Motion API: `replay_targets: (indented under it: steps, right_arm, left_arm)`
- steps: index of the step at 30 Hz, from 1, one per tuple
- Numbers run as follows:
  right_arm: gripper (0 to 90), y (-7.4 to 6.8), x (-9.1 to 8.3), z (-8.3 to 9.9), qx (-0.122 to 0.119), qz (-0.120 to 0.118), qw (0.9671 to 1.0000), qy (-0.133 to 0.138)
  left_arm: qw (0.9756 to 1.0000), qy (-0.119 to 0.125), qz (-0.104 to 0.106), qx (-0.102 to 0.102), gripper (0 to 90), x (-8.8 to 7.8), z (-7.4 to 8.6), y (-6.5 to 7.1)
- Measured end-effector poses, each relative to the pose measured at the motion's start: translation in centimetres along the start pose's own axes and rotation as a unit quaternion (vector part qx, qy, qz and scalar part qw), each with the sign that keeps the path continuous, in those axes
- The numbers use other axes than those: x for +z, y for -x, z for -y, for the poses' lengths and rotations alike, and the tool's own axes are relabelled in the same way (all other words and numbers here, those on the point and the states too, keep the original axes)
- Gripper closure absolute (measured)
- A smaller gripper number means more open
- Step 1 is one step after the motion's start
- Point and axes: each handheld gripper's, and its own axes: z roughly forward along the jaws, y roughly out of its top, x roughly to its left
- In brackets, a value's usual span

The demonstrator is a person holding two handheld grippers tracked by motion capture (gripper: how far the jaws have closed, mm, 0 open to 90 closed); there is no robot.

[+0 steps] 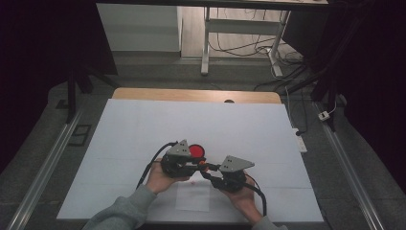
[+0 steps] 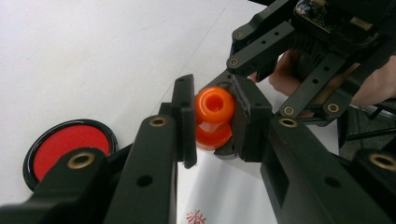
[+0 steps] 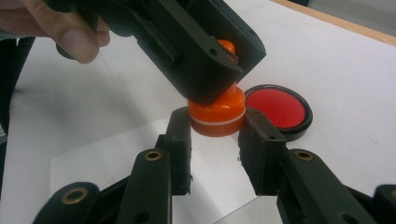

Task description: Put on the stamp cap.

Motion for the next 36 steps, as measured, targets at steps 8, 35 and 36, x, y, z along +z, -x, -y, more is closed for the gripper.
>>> replay_targets:
  steps: [8,35,36]
  right_arm:
    - [64.5,0.0,0.0,0.1,0.000,0.003,1.0000,0.001]
    - [42.1,1.5,-1.4,1.1,0.021,0.033,0.9991,-0.012]
    - [42.0,1.6,-1.7,1.2,0.024,0.038,0.9989,-0.012]
  left_arm:
    - [1.0000,-0.001,-0.003,0.006,72.5,0.0,0.0,0.0]
    - [1.0000,0.006,-0.006,0.001,72.5,-0.8,0.0,-0.4]
    - [1.0000,0.006,-0.006,0.001,72.5,-0.8,0.0,-0.5]
